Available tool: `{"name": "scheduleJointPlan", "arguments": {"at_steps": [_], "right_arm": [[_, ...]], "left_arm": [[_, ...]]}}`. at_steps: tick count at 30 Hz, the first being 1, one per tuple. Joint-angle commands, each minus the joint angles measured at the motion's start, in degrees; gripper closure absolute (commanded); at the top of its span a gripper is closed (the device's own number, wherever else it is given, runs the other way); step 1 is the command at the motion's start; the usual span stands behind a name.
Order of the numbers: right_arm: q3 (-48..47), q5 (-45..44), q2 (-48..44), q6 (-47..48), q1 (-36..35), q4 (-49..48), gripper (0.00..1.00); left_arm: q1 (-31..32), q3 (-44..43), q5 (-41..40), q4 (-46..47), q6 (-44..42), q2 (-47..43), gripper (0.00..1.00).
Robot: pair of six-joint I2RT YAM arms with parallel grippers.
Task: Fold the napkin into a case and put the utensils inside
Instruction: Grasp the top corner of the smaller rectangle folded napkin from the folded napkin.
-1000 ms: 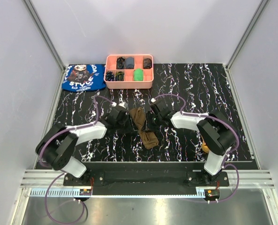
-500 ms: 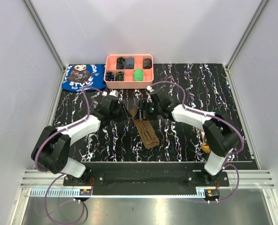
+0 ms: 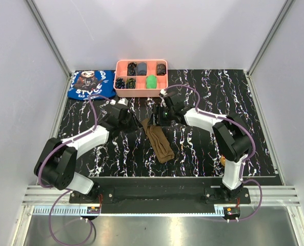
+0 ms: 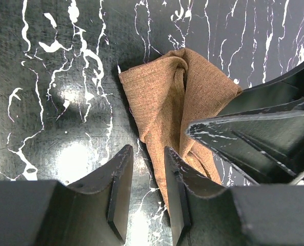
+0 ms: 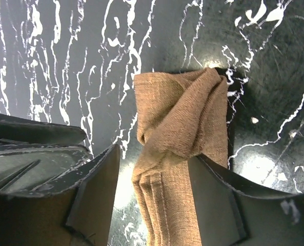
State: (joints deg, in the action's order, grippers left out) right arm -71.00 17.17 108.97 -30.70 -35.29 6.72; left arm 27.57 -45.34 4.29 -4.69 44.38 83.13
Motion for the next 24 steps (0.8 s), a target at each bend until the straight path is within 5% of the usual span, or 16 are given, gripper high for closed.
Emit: {"name": "scheduleJointPlan", "arguments": {"at_steps": [1,14,19,24], "right_arm": [[-2.3,0.94,-0.77,-0.06,0.22,-1.8,0.4],[-3.88,0.76,1.51,-1.12,0.31,-2.68,0.67],[-3.71,1.02,1.42,-2.17,1.27,-2.15,0.96],[-0.99,1.9,-1.65,-4.19,2.59,-1.89,1.0]], "left_arm": [[-0.59,0.69,-0.25,0.91,-1.31,-0.51,0.67],[0.29,-9.84,-3.76,-4.53,-7.02,8.09,0.71],[2.57,-13.18,-7.98,-4.1,-8.16,10.2,0.73],[4.24,-16.88,-10.71,-5.33,-11.59,14.32,0.77]]}}
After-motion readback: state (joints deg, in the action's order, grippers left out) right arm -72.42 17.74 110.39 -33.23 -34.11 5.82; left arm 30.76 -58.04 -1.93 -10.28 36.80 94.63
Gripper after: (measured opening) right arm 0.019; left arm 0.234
